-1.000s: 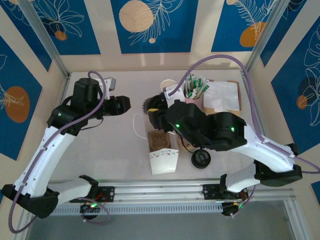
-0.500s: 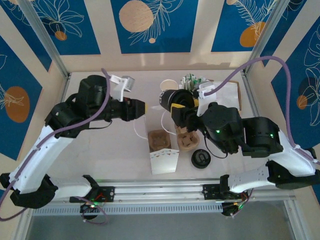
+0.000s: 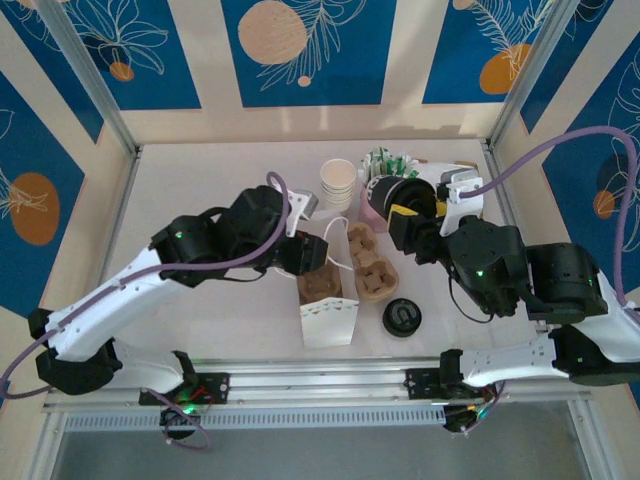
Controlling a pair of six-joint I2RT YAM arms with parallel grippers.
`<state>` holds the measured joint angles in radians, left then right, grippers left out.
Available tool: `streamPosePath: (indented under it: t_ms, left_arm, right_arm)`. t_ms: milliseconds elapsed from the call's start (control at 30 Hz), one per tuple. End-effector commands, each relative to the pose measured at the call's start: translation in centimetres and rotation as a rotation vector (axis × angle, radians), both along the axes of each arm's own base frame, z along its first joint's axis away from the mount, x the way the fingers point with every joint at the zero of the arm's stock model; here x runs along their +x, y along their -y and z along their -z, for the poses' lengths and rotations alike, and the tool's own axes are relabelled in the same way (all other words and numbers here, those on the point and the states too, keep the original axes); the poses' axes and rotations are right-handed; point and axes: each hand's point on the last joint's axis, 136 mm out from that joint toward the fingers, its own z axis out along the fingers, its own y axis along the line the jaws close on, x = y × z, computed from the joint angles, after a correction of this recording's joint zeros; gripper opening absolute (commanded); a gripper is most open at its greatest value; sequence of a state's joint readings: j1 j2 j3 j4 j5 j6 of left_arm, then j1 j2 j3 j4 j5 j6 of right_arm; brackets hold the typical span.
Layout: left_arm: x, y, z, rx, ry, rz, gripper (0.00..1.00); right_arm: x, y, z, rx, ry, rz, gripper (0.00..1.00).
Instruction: Pack the takeout coffee
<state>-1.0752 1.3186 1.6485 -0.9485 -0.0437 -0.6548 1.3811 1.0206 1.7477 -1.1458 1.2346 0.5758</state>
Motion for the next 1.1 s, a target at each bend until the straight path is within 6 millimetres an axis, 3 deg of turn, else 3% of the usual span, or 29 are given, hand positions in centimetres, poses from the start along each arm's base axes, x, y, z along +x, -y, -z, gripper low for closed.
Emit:
streamPosePath:
  t_ms: [0,200,300,400,733,1067]
  left_arm:
    - [0.9,0.4,0.4,0.005,0.017,-0.062,0.37]
    - [1.6,0.9,1.3,0.019,0.016,-0.088,0.37]
    - [1.3,2.0,0.2,-0.036,0.013,-0.063,0.34]
    - [1.0,3.2,-0.9,-0.085,0.015,-0.033,0.33]
    - [0.1,6.3,-1.3,-0.151,-0.017,0.038,0.31]
    - [1.2,7.8,-1.2,-0.204,-0.054,-0.036,0.09]
  right_arm:
    - [0.4,2.2,1.6,-0.014,-0.028,0.088,0.35]
    - [0.4,3.3,6.7,-0.011,-0.178,0.107,0.35]
    - [0.3,3.3,9.4,-0.018,-0.271,0.112,0.35]
    - [0.0,2.5,11.8,-0.034,-0.348,0.092,0.35]
    - [-1.9,-0.2,19.0,-0.053,-0.559,0.001,0.35]
    - [-3.1,-2.3,21.7,0.063,-0.626,-0.078,0.34]
